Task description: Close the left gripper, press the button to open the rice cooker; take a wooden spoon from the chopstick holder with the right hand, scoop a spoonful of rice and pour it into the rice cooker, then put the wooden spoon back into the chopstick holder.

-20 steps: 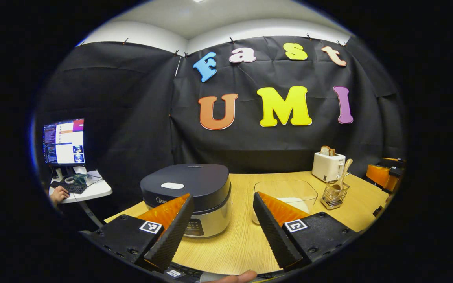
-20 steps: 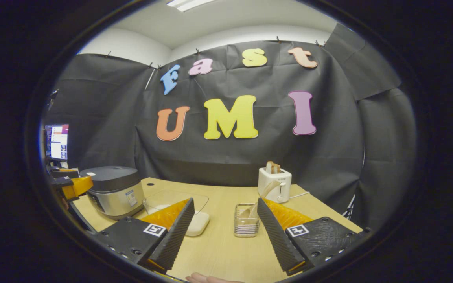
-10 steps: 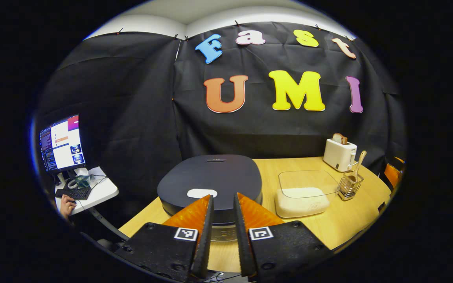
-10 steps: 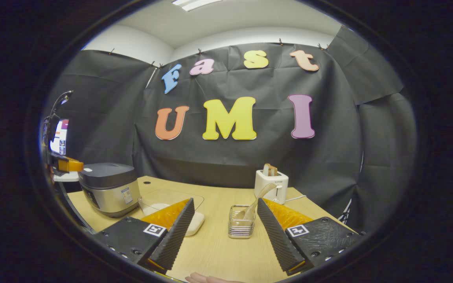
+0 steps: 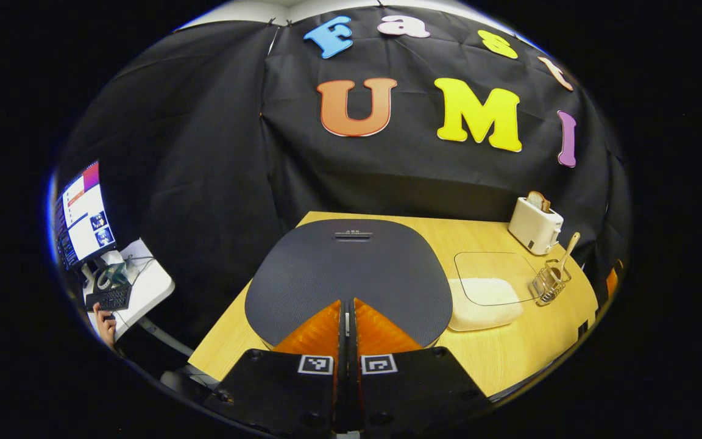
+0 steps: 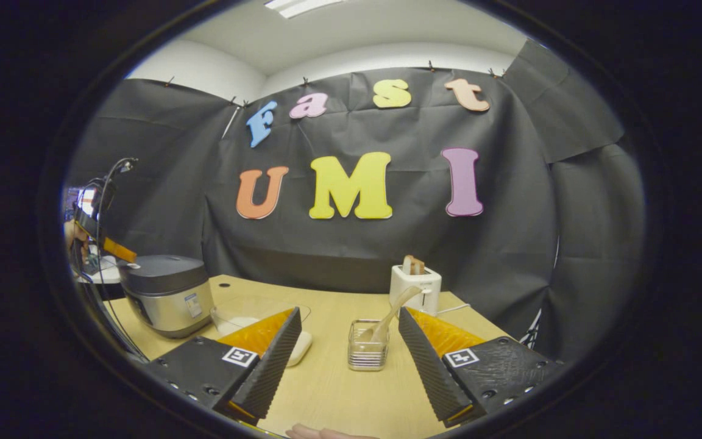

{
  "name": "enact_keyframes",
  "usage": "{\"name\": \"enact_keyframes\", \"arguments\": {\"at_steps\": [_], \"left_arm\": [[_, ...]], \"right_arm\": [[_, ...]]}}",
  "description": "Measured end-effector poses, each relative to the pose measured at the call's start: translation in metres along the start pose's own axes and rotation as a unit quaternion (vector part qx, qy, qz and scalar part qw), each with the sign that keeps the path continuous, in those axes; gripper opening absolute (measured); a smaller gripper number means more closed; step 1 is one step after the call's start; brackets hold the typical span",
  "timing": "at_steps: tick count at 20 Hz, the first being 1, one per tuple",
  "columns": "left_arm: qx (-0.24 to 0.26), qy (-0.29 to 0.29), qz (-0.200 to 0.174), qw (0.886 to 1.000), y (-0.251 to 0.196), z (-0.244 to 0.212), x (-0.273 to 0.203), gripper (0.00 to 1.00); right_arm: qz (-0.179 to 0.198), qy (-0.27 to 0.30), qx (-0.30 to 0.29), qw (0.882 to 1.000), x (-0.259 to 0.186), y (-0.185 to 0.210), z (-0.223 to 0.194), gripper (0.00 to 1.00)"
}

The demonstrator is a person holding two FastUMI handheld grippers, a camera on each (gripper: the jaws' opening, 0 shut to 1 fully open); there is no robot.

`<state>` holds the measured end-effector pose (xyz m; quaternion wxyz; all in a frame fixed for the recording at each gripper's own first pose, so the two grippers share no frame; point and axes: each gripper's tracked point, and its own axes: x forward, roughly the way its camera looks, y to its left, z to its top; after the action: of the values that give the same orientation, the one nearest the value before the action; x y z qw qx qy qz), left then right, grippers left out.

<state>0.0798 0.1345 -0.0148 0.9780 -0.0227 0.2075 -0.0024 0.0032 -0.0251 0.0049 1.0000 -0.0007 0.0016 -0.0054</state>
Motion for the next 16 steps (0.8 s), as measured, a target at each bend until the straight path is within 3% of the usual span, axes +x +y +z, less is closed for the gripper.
{"name": "enact_keyframes", "arguments": {"at_steps": [9, 12, 16], "left_arm": [[0.03, 0.067, 0.02, 0.997, 0.001, -0.014, -0.004, 0.03], [0.044, 0.083, 0.006, 0.996, -0.002, -0.009, -0.004, 0.04], [0.003, 0.083, 0.002, 0.997, 0.002, -0.009, -0.006, 0.03]], "right_arm": [[-0.003, -0.002, 0.022, 1.0, -0.007, -0.015, 0.011, 0.95], [-0.001, -0.01, 0.026, 1.0, -0.012, -0.015, 0.018, 0.96], [0.004, -0.022, 0.025, 0.999, -0.019, -0.016, 0.025, 0.96]]}}
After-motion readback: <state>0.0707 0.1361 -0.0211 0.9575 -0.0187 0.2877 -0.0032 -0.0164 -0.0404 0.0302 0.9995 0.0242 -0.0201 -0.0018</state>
